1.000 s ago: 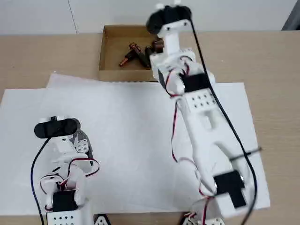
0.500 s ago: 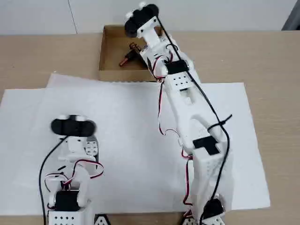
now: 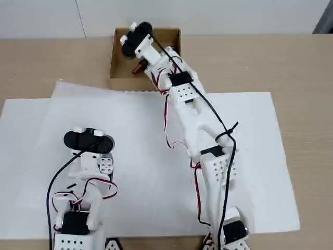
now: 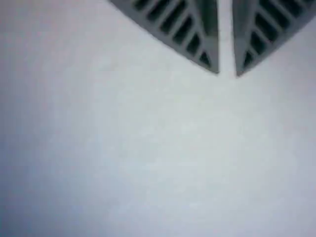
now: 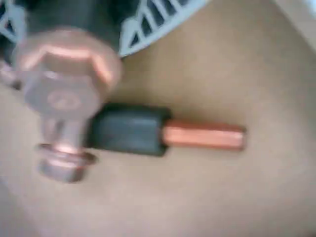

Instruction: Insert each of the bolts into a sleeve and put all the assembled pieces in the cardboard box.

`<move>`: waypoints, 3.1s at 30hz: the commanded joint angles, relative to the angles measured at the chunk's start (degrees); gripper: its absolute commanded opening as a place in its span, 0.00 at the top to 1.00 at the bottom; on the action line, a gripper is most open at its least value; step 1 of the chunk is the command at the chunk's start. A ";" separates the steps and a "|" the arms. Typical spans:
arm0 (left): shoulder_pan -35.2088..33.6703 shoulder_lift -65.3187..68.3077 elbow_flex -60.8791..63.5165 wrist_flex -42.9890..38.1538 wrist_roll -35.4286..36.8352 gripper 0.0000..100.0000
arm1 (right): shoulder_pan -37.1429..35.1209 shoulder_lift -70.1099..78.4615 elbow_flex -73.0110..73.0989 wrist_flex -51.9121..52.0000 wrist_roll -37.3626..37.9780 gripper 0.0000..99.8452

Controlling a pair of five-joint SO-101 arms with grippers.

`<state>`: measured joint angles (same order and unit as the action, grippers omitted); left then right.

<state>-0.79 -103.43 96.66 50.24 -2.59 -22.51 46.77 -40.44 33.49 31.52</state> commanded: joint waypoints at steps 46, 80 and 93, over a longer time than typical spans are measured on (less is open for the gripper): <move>0.26 -0.44 -0.31 0.18 -0.44 0.99 | 9.71 -43.56 -4.22 43.30 -21.10 1.00; 0.26 -0.44 -0.31 0.18 -0.44 0.99 | 25.36 -108.70 64.44 47.87 -22.24 1.00; 0.26 -0.44 -0.31 0.18 -0.44 0.99 | 23.43 -135.69 109.80 32.22 -22.33 1.00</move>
<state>-0.79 -103.43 96.66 50.24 -2.59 1.41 -85.10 63.12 68.92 8.92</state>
